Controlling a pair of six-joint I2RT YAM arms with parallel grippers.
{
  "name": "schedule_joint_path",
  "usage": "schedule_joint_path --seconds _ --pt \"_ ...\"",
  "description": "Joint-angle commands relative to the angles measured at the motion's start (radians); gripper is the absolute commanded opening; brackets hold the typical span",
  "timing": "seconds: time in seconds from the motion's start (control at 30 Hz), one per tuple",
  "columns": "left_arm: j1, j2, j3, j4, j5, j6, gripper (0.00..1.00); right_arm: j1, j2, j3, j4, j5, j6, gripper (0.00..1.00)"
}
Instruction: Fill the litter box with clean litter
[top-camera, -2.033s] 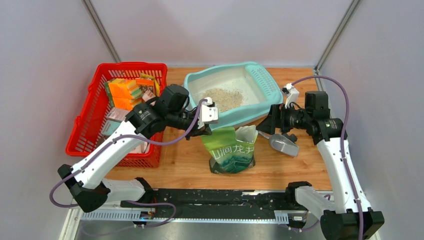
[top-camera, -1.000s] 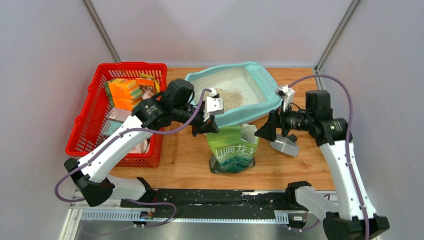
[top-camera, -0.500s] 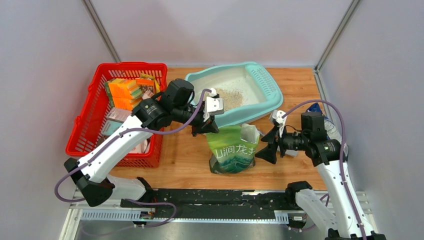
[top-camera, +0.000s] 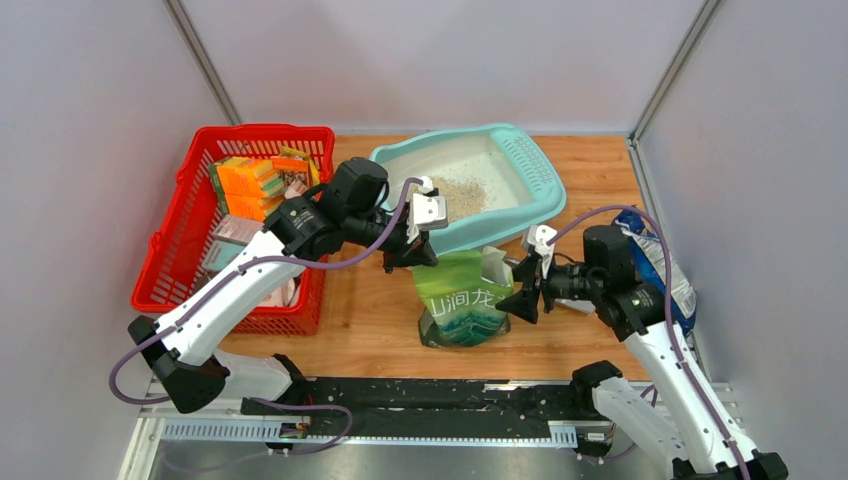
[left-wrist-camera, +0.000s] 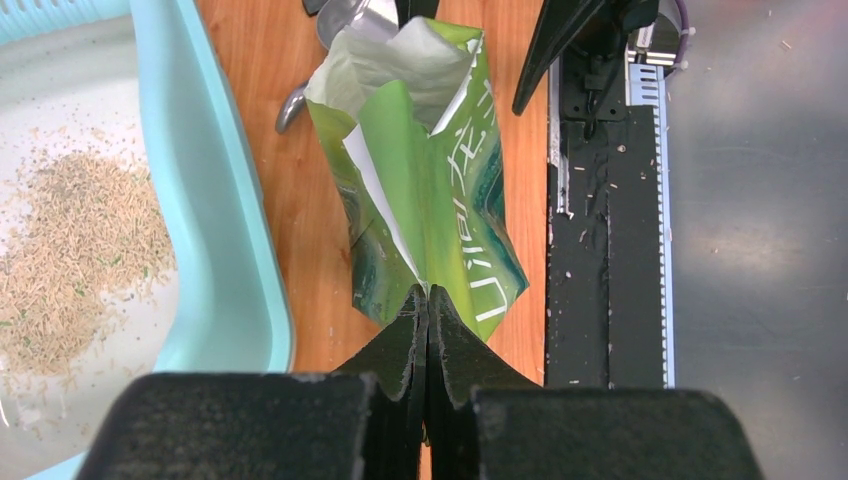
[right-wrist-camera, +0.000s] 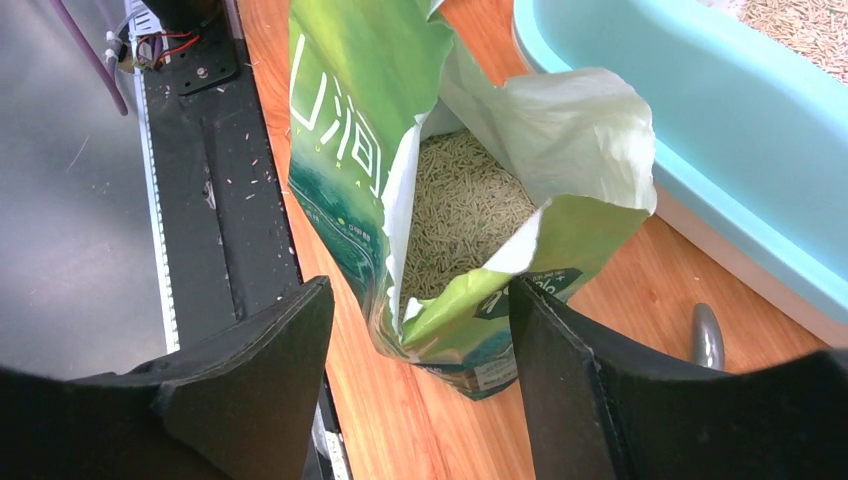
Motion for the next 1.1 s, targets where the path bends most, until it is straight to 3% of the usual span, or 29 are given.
schedule_joint_path --seconds 0.0,0.3,0.5,0.63,0.77,0.8,0.83,0.97,1.07 --pt "0.005 -0.019 0.057 0.085 0.048 0.005 0.0 0.037 0.008 -0.012 0.126 0.026 0.061 0.67" --pt "0.005 -0.017 0.052 0.09 0.048 0.002 0.0 0.052 0.013 -0.019 0.119 0.051 0.05 0.62" --pt "0.005 -0.012 0.054 0.095 0.052 -0.001 0.0 0.065 0.028 -0.05 0.174 0.046 0.076 0.52" --pt "0.005 -0.012 0.054 0.092 0.052 -0.007 0.0 0.077 0.042 -0.067 0.206 0.045 0.08 0.5" --pt "0.005 -0.016 0.052 0.084 0.052 -0.008 0.0 0.085 0.034 -0.081 0.261 0.081 0.116 0.36" --pt "0.005 -0.016 0.065 0.07 0.051 0.003 0.0 0.085 0.033 -0.081 0.271 0.097 0.119 0.26" --pt "0.005 -0.017 0.078 0.058 0.049 0.018 0.0 0.085 0.033 -0.079 0.272 0.103 0.119 0.22" --pt "0.023 -0.022 0.195 0.038 -0.067 0.116 0.25 0.085 0.031 -0.072 0.248 0.106 0.11 0.17" --pt "0.076 -0.009 0.227 0.105 -0.193 0.163 0.32 0.085 0.019 -0.076 0.24 0.103 0.107 0.15"
